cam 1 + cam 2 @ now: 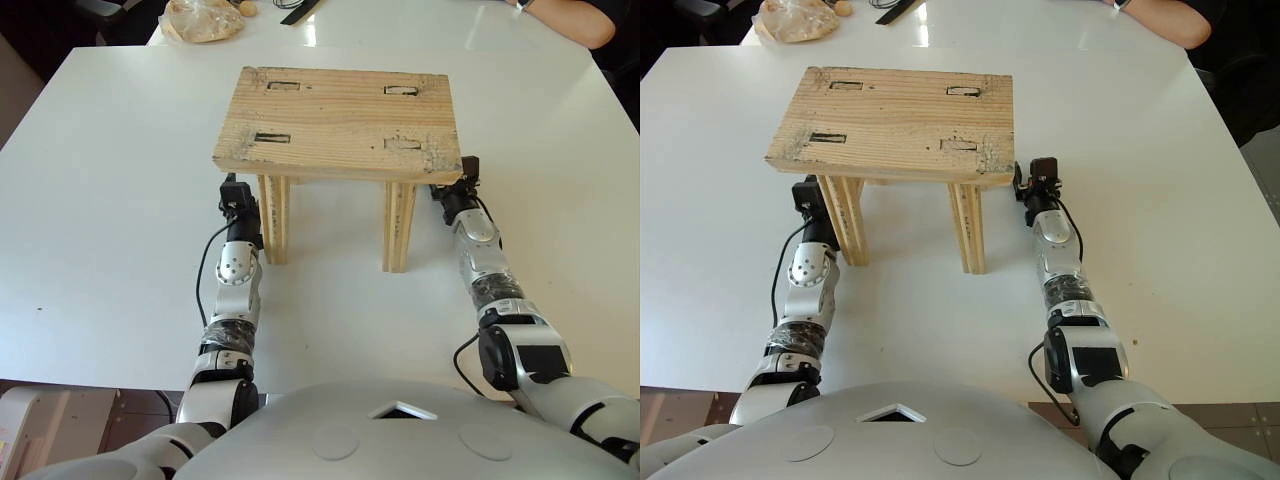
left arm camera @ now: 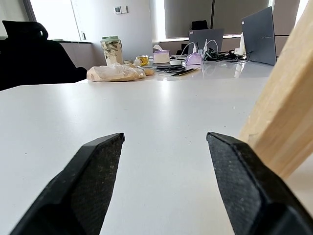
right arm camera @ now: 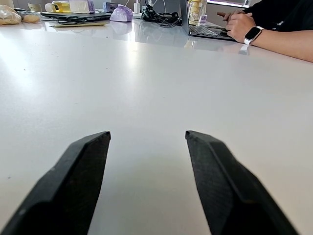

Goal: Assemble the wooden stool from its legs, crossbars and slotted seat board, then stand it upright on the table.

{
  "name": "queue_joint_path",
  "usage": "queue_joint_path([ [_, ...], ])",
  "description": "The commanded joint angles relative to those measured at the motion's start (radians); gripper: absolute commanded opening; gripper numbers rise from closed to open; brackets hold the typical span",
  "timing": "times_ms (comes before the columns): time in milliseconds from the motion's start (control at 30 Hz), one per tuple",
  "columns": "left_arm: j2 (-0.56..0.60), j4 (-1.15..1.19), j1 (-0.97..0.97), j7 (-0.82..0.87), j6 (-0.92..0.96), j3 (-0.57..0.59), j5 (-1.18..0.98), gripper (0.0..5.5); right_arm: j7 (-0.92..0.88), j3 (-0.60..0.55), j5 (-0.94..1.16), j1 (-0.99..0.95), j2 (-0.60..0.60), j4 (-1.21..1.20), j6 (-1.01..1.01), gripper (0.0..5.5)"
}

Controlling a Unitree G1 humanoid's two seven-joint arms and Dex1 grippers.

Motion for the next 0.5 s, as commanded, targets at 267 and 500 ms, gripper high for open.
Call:
queue_joint_path([
  [267,-0.001,-0.018,0.028,0.023,-0.002,-0.006,0.021,3.15,0.016,0.009,-0.014,-0.030,0.013,0.031,-0.012,2.83],
  [500,-0.012,-0.013,0.030,0.025,0.000,-0.023,0.035,3.15,0.033,0.009,-0.020,-0.046,0.000,0.044,-0.010,2.83],
])
